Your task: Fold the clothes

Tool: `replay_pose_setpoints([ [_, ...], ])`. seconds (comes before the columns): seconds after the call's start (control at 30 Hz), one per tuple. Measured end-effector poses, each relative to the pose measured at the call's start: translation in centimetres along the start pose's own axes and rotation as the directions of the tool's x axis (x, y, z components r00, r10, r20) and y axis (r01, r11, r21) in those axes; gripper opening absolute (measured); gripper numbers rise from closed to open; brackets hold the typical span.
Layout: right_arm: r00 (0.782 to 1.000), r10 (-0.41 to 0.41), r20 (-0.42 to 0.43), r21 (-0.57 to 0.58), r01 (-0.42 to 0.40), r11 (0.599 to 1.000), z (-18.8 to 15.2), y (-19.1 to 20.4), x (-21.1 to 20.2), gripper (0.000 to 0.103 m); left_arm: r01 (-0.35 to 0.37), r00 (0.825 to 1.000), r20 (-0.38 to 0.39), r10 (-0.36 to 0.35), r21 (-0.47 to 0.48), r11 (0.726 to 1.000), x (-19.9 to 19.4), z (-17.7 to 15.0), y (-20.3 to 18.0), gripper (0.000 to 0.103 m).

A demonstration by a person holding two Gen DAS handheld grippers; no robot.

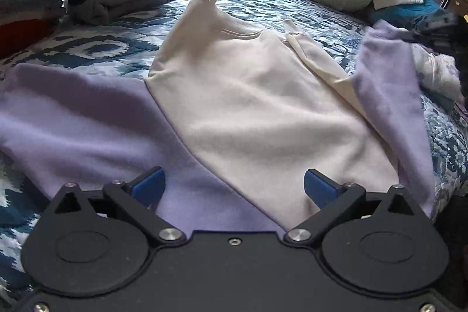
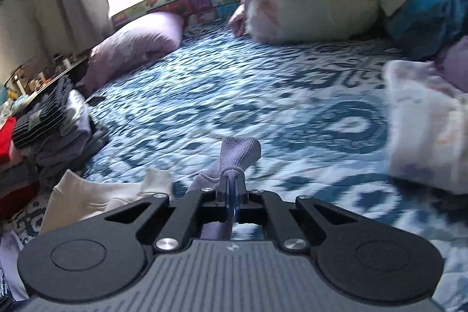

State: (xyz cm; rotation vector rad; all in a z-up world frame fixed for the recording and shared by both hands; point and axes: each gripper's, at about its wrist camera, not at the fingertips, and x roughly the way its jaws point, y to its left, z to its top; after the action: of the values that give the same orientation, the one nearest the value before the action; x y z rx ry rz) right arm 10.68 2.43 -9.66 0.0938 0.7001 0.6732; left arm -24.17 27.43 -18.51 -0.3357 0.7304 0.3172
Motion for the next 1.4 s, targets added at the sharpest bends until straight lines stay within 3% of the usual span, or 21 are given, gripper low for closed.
replay_pose_setpoints([
  [0.2,0.997,-0.077,0.024,0.068,0.075,0.995,-1.3,-5.1,-3.5,0.005,-0.008,1.000,-0.001,0.008,0.002,1.000,-0.1,-0.1,0.0,0.102],
  [0.53,0.981,-0.190,-0.040,0.153,0.194,0.969,-7.2,-11.4,-7.7,0.005,-0.015,1.000,-0.003,0.015,0.005,1.000,-0.2,-0.2,0.0,0.102],
  [0.87,0.975,-0.201,-0.097,0.230,0.218,0.948,-10.3,-13.6,-8.6,0.006,-0.021,1.000,-0.004,0.021,0.014,1.000,-0.3,-0.4,-0.1,0.102],
  [0.93,0.974,-0.206,-0.094,0.265,0.224,0.938,-10.2,-13.9,-8.8,0.013,-0.021,1.000,-0.004,0.021,0.012,1.000,-0.3,-0.4,-0.1,0.102],
  [1.0,0.976,-0.206,-0.066,0.304,0.216,0.928,-10.0,-14.2,-9.1,0.026,-0.021,1.000,-0.005,0.021,0.011,1.000,-0.3,-0.4,-0.1,0.102],
  [1.23,0.965,-0.250,-0.079,0.275,0.262,0.925,-8.9,-14.4,-8.0,0.027,-0.026,1.000,-0.006,0.026,0.021,0.999,-0.3,-0.5,-0.3,0.102],
  [1.4,0.968,-0.246,-0.049,0.284,0.250,0.926,-8.0,-15.6,-6.8,0.035,-0.041,0.999,-0.008,0.042,0.043,0.998,-0.2,-0.7,-0.6,0.102],
])
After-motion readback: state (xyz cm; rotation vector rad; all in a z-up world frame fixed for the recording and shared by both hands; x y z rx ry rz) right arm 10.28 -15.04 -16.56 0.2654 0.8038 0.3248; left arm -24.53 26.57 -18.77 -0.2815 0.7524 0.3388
